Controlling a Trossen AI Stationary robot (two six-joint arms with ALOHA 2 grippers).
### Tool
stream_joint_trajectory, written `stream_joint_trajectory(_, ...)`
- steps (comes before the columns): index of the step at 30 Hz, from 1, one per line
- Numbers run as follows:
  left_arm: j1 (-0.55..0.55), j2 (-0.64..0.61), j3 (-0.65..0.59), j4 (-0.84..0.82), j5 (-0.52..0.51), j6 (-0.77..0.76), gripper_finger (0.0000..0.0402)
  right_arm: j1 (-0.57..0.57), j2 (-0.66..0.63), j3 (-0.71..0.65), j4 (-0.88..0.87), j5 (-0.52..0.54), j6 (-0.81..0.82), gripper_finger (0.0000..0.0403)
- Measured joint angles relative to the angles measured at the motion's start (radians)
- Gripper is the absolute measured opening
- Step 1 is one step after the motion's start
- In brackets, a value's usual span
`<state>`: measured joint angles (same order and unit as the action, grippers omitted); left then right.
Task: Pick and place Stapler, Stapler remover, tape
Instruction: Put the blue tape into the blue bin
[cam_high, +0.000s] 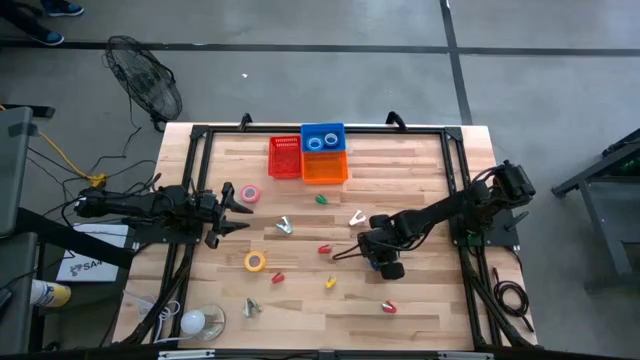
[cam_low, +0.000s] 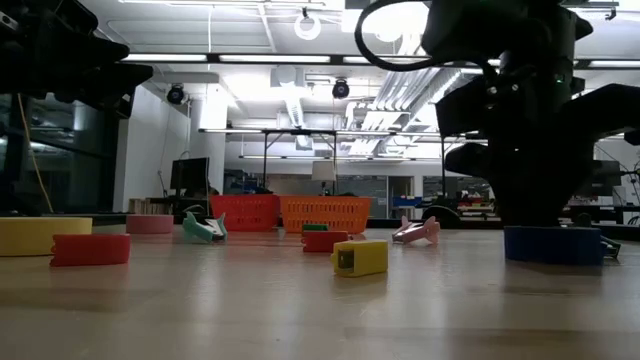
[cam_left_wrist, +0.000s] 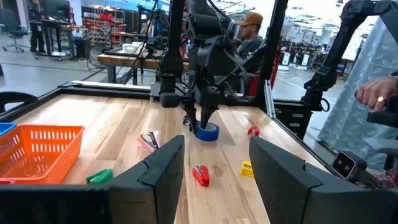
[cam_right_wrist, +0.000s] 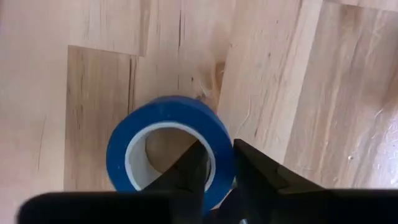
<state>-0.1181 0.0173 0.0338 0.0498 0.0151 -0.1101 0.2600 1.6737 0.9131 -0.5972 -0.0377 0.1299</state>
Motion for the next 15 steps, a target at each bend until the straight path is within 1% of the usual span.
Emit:
stream_joint_trajectory(3, 0.000, 0.000, 0.000, 0.000, 0.000, 0.000, 0.0179, -0.018, 0.000, 0.003, -0.006, -0.014, -0.009, 0.0034)
stream_joint_trajectory(4, 0.000, 0.000, 0.000, 0.000, 0.000, 0.000, 0.0179, -0.025, 0.000, 0.009, -0.012, -0.013, -0.022, 0.0030)
stream_joint_trajectory(6, 0.000, 0.000, 0.000, 0.000, 0.000, 0.000, 0.0179, -0.042, 0.001, 0.028, -0.029, -0.012, -0.047, 0.0030)
stream_joint_trajectory(9, 0.000, 0.000, 0.000, 0.000, 0.000, 0.000, 0.0179, -0.079, 0.001, 0.081, -0.068, 0.017, -0.069, 0.0030)
stream_joint_trajectory(15, 0.000, 0.000, 0.000, 0.000, 0.000, 0.000, 0.0179, -0.194, 0.001, 0.207, -0.113, 0.118, -0.194, 0.0036)
